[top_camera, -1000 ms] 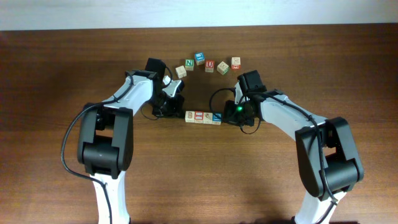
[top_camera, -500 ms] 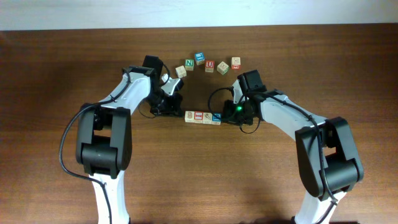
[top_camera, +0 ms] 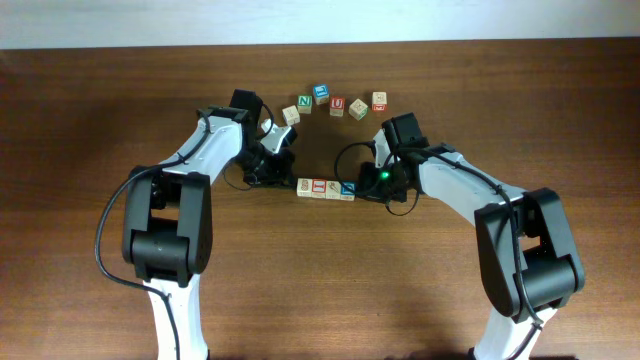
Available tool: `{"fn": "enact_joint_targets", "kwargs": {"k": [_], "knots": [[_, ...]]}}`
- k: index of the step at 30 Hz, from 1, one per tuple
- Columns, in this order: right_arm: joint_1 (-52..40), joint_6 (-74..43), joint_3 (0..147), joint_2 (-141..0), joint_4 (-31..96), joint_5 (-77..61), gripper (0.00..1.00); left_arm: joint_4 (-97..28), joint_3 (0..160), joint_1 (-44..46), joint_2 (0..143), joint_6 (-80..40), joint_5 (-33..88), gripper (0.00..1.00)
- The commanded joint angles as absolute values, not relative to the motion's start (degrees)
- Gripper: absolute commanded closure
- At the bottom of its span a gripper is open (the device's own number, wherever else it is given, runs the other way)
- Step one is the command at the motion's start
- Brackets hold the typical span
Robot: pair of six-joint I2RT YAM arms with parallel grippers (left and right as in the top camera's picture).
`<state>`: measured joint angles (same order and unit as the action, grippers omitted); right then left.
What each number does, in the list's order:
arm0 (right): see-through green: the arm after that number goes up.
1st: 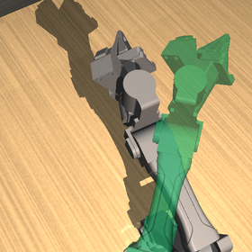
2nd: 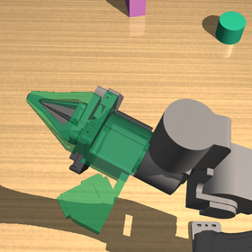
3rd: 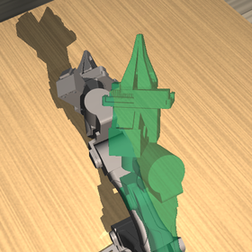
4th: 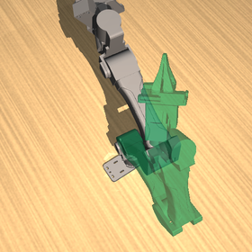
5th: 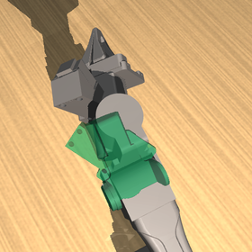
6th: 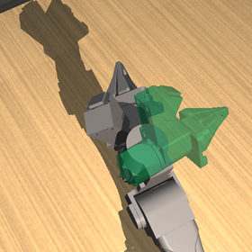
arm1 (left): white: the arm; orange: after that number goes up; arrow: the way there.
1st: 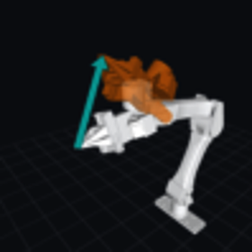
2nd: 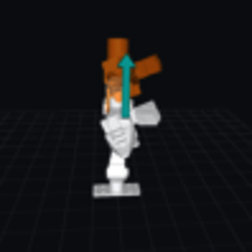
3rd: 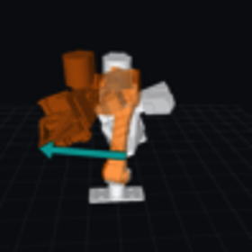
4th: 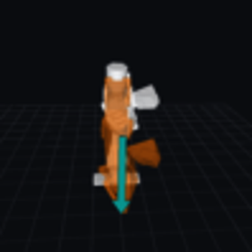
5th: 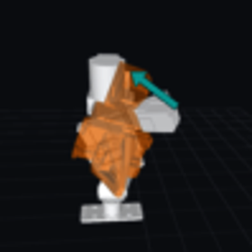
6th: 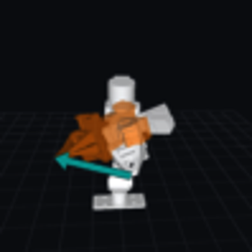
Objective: Rotate 4 blocks
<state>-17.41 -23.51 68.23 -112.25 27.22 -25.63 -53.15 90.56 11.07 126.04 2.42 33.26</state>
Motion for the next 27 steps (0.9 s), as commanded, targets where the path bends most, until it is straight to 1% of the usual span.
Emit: {"fn": "enact_joint_targets", "kwargs": {"k": [1, 6, 23, 27], "knots": [[-17.54, -22.98, 67.66, -113.03, 27.42, -27.03, 0.96, -53.21, 91.57, 11.60, 126.82, 3.53, 35.18, 1.00], [-17.63, -22.98, 67.66, -113.03, 27.38, -27.00, 0.96, -52.80, 91.57, 12.99, 126.85, 3.53, 35.16, 1.00], [-17.63, -21.43, 67.83, -110.17, 26.09, -26.98, 0.95, -52.60, 91.57, 13.04, 126.85, 3.53, 35.16, 1.00], [-18.87, -21.26, 68.47, -109.47, 26.15, -26.57, 0.95, -52.60, 91.57, 13.04, 126.85, 3.53, 35.16, 1.00]]}}
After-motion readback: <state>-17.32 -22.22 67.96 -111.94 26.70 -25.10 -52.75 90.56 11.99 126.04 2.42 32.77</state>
